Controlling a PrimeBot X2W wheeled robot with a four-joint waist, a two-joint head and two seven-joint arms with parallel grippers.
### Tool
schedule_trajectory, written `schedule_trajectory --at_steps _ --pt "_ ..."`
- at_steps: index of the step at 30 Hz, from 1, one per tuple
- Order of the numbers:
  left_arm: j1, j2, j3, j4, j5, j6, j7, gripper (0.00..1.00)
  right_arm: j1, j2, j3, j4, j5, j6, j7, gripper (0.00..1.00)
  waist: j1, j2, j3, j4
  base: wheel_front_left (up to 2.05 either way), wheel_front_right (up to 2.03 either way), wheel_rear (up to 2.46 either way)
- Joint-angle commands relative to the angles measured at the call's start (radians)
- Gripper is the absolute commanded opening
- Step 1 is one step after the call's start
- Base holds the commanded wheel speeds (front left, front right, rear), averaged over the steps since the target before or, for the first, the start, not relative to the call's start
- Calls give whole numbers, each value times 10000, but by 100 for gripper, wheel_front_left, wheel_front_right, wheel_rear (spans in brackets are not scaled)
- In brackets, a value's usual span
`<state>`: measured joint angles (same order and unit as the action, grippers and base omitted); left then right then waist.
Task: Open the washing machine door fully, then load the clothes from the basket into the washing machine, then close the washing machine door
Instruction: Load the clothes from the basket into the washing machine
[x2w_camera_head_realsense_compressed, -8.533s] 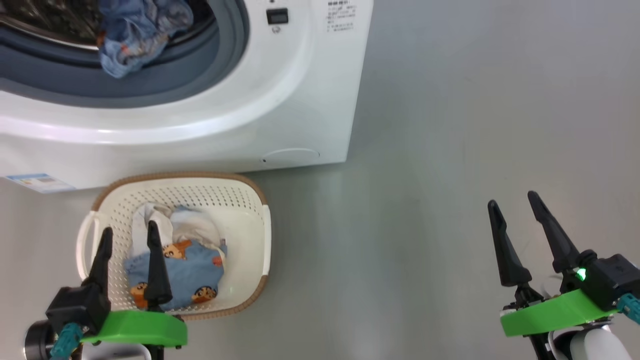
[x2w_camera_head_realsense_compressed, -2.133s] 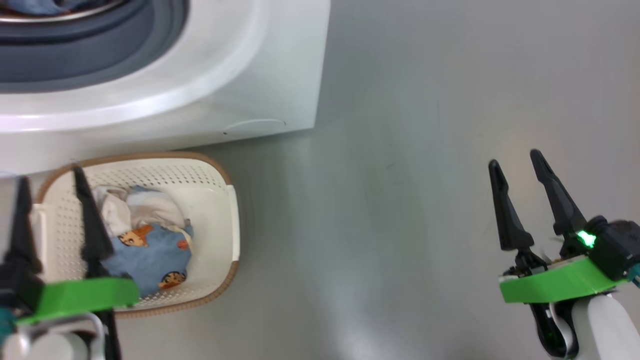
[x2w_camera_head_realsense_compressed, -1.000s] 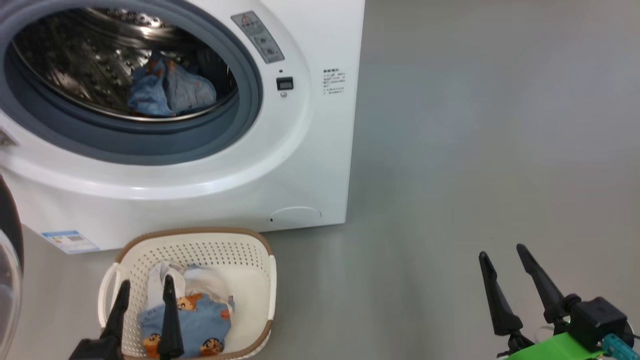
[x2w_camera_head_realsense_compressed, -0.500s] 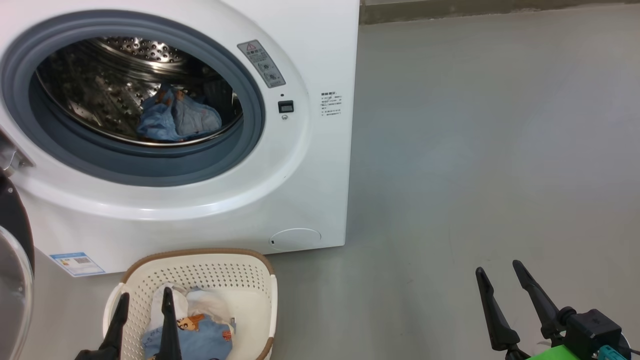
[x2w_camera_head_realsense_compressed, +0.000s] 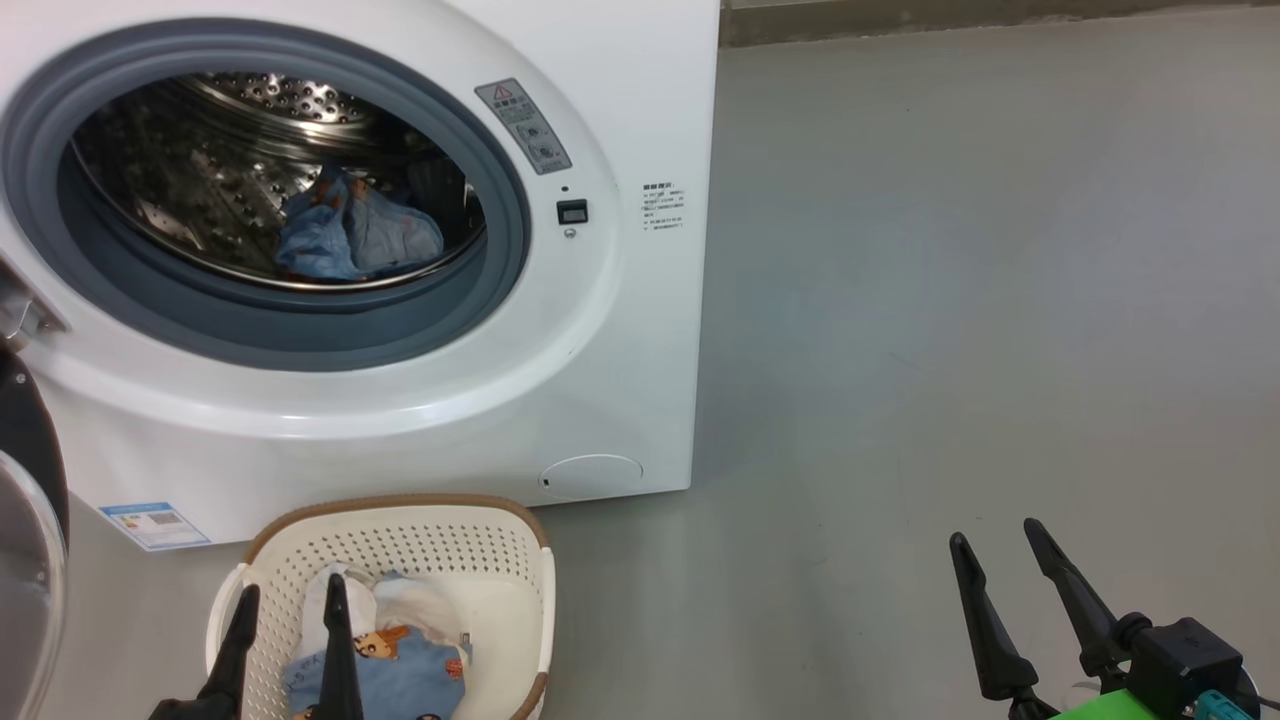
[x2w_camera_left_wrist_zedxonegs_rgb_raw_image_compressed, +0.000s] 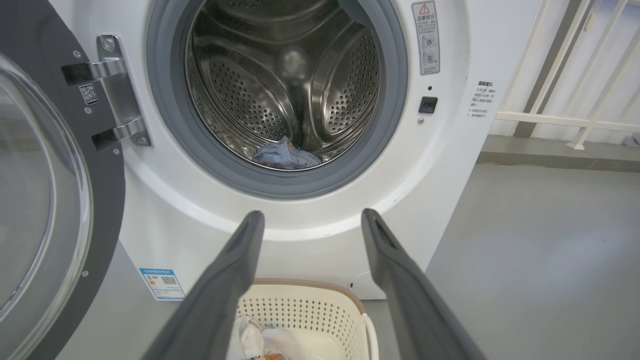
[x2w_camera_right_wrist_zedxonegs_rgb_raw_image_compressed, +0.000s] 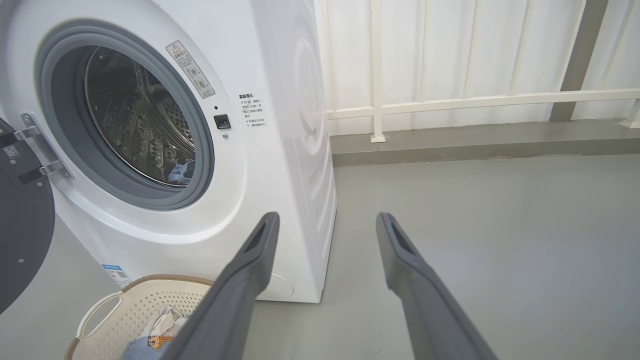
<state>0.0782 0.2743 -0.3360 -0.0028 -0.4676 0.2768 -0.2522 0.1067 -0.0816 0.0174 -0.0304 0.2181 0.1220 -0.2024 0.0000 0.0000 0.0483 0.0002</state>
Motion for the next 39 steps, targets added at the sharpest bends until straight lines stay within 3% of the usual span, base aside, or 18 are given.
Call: schedule_trajectory --at_steps 1,10,16,32,39 --pt "-298 90 379 -102 34 -62 -95 100 -58 -46 241 -287 -141 87 4 100 0 0 23 7 0 0 0" --pt "-680 34 214 299 1 -210 -27 100 -204 -103 263 -342 -104 87 -10 100 0 0 312 63 0 0 0" --pt "-1360 -132 28 1232 -125 -552 24 100 -377 -168 294 -411 -49 87 -44 100 0 0 790 20 0 0 0" --pt "-4652 -1303 78 6660 -415 -1915 -86 100 -1372 -566 353 -784 201 87 -190 100 0 0 3260 -170 0 0 0" --pt "-6340 -1539 390 8868 -222 -2340 -93 100 -1994 -752 441 -869 362 87 -337 100 0 0 4662 -371 0 0 0"
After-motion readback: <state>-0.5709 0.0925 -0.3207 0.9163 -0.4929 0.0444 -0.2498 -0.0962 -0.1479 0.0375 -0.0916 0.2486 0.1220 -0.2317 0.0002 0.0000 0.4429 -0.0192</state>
